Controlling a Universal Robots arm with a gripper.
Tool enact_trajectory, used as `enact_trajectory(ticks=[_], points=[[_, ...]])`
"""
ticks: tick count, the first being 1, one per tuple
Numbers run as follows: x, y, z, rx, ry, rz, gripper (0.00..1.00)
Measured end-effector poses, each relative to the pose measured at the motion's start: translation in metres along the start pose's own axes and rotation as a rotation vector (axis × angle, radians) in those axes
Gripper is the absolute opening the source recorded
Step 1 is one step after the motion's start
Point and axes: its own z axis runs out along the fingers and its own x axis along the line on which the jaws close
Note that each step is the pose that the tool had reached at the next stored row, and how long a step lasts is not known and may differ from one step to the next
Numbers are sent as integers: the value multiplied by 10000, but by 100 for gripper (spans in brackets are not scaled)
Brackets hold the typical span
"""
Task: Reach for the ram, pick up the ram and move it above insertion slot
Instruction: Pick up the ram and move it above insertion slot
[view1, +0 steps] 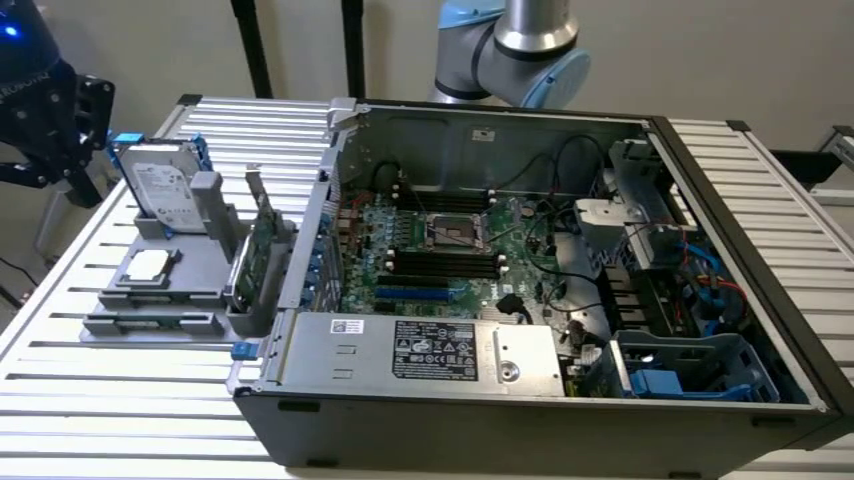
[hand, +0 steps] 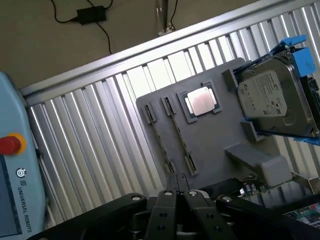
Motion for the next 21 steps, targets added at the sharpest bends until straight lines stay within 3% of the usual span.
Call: enact_trajectory(ticks=[13, 21], points=[[0, -1, 15, 8, 91, -2365, 11], [0, -1, 41, 112, 126, -3818, 11]])
